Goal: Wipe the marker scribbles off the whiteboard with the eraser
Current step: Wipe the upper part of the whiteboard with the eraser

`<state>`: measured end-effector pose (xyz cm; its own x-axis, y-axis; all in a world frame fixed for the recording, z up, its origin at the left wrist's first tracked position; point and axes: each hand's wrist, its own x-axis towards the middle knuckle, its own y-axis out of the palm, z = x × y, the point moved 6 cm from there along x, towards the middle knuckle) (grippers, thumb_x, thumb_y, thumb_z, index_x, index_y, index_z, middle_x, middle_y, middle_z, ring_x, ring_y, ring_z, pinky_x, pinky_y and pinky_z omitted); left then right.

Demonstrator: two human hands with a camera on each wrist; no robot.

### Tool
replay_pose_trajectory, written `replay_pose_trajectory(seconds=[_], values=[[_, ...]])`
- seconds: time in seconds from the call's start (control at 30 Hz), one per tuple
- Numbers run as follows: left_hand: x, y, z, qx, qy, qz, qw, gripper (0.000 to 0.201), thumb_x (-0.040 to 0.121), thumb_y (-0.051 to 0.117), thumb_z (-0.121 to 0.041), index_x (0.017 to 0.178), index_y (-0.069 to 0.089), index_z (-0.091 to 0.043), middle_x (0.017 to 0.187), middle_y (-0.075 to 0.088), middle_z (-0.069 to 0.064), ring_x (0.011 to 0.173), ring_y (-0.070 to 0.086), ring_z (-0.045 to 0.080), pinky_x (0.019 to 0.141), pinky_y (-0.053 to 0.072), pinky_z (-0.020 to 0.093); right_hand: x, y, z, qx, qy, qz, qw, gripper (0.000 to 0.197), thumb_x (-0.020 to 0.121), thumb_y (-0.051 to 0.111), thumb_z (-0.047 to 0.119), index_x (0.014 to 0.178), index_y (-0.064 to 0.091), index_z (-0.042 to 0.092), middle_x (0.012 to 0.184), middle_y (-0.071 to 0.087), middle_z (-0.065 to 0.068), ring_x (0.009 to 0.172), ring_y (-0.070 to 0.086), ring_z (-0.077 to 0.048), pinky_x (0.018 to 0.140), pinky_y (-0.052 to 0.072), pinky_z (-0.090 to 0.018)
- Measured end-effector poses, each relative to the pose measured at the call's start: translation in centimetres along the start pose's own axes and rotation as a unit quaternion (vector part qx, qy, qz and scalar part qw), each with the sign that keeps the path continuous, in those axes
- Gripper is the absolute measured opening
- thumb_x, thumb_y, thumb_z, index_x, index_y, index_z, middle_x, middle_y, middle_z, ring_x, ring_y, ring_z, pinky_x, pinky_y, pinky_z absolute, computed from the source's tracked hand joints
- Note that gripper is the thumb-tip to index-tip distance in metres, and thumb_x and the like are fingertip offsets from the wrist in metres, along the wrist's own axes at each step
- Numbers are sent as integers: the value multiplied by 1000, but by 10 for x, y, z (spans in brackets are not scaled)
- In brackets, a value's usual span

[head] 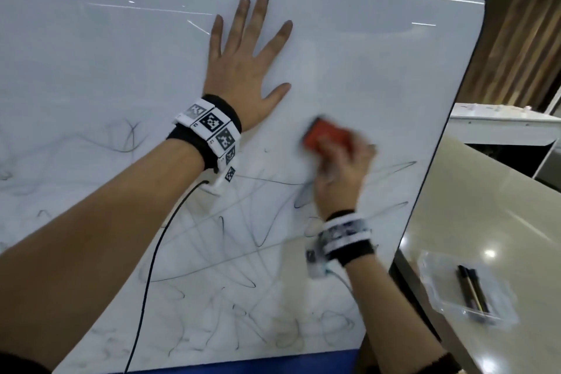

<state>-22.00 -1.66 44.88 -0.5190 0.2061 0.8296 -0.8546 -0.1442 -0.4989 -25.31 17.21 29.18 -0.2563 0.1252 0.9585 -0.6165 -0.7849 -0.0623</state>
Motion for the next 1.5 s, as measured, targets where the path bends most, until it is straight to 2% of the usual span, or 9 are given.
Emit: replay_pose_trajectory(seconds=[0.07, 0.13, 0.33, 0.53, 0.63, 0.77, 0.9, 1.23, 1.5], values=[[1, 2, 0, -11, -1, 0, 1000, 81, 93, 42, -63, 159, 8, -33, 168, -3, 13, 156, -2, 34, 123, 4, 60, -39, 22, 29, -36, -137, 126, 982, 39, 75, 68, -5, 107, 78, 15, 132, 60, -22, 126, 53, -42, 112, 32, -63], [1, 3, -1, -21, -3, -2, 1000, 81, 93, 42, -63, 159, 8, -33, 168, -3, 13, 155, -2, 34, 123, 4, 60, -21, 5, 9, -50, -141, 118, 982, 37, 78, 69, -4, 108, 78, 15, 133, 61, -20, 127, 53, -40, 116, 31, -60], [-1, 0, -4, -20, -15, -12, 1000, 81, 92, 40, -64, 160, 10, -32, 168, -1, 14, 155, -1, 34, 123, 5, 61, 84, -89, -109, 0, 206, -202, 957, 52, 66, 59, 6, 117, 71, 3, 120, 60, -25, 112, 60, -41, 100, 47, -56], [1, 5, -6, -20, -24, -3, 999, 82, 91, 43, -63, 159, 8, -33, 168, -2, 14, 155, -2, 35, 123, 4, 61, -35, 31, 44, -3, -55, 80, 995, 39, 73, 65, -9, 105, 76, 12, 135, 58, -21, 131, 48, -41, 117, 27, -65], [2, 6, -6, -24, -25, -4, 999, 82, 91, 44, -63, 159, 8, -34, 168, -3, 13, 155, -2, 35, 123, 3, 60, -33, 27, 33, -26, -128, 131, 983, 37, 76, 68, -8, 104, 76, 14, 134, 60, -20, 130, 49, -41, 110, 33, -67], [-1, 2, -7, -30, -23, -1, 999, 84, 89, 45, -63, 159, 10, -33, 168, -2, 13, 155, -2, 35, 123, 2, 60, 40, -47, -55, -30, 91, -55, 994, 44, 70, 59, -6, 110, 73, 8, 128, 58, -22, 120, 54, -42, 110, 38, -60], [-3, -3, -10, -34, -29, -3, 999, 81, 91, 43, -59, 160, 10, -29, 167, -1, 16, 155, -1, 38, 122, 3, 62, 39, -70, -86, 16, 286, -196, 938, 50, 69, 57, -1, 117, 70, 5, 130, 57, -22, 118, 56, -39, 104, 46, -54], [-19, 15, -23, -18, -4, 13, 1000, 80, 92, 41, -61, 159, 9, -31, 168, 0, 15, 155, 0, 38, 123, 4, 62, -87, 17, 25, -20, -10, 147, 989, 44, 69, 66, -11, 104, 74, 15, 131, 58, -15, 124, 47, -35, 119, 26, -61], [-21, 12, -24, -21, -2, 15, 1000, 78, 92, 43, -55, 159, 13, -29, 167, 4, 15, 155, 3, 38, 122, 6, 63, 6, -74, -94, 52, 319, -168, 931, 57, 64, 61, 1, 120, 70, 10, 119, 58, -16, 111, 61, -33, 102, 49, -40]])
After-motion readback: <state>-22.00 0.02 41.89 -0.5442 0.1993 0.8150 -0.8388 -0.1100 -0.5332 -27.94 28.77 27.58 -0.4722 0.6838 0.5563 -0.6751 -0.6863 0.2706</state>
